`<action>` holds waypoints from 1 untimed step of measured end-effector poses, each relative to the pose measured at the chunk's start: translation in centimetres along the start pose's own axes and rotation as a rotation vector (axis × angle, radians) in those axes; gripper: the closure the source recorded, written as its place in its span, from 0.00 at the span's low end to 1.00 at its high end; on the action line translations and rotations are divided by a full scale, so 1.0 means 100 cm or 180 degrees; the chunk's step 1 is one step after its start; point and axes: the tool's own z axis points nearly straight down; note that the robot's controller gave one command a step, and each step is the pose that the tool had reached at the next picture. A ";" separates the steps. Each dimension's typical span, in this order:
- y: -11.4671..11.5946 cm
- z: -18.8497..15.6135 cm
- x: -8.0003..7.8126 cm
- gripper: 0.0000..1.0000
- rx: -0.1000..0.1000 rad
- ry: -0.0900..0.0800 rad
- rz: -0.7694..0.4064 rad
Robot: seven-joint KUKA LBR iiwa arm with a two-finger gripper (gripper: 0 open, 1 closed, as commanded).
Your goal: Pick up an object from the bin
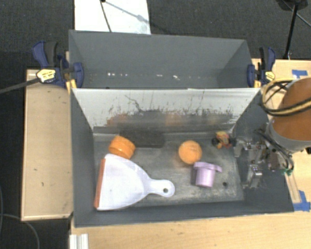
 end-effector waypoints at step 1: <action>0.000 -0.004 -0.002 0.00 0.0005 -0.0025 -0.0014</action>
Offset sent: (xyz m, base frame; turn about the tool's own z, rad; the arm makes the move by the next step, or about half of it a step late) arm -0.0033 0.0140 -0.0627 0.0745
